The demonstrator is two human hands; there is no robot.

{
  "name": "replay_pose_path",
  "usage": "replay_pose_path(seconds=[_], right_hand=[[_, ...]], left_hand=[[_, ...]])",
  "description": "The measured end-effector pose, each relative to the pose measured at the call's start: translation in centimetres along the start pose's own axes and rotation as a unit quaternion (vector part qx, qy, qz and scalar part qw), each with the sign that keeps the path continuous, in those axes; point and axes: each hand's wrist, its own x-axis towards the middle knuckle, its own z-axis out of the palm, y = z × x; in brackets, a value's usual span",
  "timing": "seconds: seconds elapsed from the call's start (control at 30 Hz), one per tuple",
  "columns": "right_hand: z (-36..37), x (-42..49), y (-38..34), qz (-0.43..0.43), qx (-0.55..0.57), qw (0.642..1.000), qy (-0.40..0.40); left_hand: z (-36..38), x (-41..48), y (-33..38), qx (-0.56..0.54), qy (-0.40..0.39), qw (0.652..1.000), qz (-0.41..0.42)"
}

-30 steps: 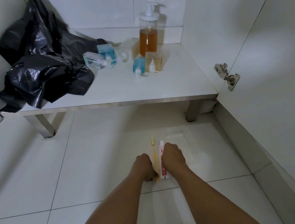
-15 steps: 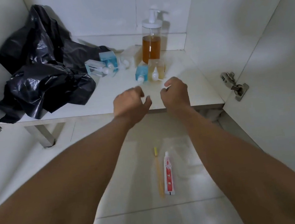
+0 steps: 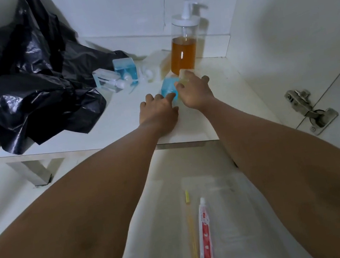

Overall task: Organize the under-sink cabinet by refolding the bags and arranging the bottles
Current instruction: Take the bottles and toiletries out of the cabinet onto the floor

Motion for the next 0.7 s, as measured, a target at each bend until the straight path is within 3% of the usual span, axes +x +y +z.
replay_pose_path(seconds=[0.3,0.7], right_hand=[[0.5,-2.1,-0.3,0.042,0.014,0.995,0.086],[-6.6,-9.8,-1.2,-0.029,-0.031,0.998,-0.039]], left_hand=[[-0.4,-1.6,-0.6,0.017,0.027,0.999,-0.010],[-9.6,-6.9,-0.6,-0.031,0.095,0.994,0.032]])
